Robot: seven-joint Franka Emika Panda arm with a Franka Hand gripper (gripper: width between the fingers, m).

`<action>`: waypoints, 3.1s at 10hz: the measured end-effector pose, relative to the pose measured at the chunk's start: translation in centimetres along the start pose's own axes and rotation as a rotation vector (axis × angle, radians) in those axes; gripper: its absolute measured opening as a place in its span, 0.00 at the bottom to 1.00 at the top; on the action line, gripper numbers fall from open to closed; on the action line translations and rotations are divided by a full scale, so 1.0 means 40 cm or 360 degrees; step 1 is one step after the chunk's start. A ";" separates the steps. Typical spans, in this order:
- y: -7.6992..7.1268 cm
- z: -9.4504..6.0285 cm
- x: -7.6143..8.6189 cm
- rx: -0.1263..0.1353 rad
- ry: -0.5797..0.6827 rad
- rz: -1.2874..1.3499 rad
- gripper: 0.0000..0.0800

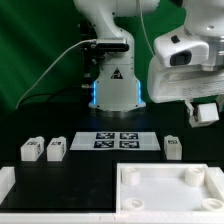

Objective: Assemble one leg

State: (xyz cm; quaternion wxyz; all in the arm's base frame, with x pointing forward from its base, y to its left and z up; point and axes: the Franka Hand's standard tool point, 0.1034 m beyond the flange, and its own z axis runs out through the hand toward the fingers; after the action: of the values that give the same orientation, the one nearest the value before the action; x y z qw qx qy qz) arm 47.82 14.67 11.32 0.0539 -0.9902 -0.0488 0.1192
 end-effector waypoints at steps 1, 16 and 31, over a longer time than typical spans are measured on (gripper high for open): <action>0.003 0.003 -0.002 -0.0009 0.0158 -0.0006 0.36; 0.122 -0.114 0.296 -0.0053 0.1306 -0.0190 0.36; 0.118 -0.008 0.358 -0.0047 0.1435 -0.0095 0.36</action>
Offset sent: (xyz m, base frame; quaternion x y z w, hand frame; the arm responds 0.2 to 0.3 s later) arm 0.1000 -0.0329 0.0418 0.0107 0.2820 -0.0687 0.9569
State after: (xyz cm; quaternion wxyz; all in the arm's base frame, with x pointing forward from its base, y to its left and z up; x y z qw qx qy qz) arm 62.13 11.54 7.76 0.0592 -0.9421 -0.0507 -0.3262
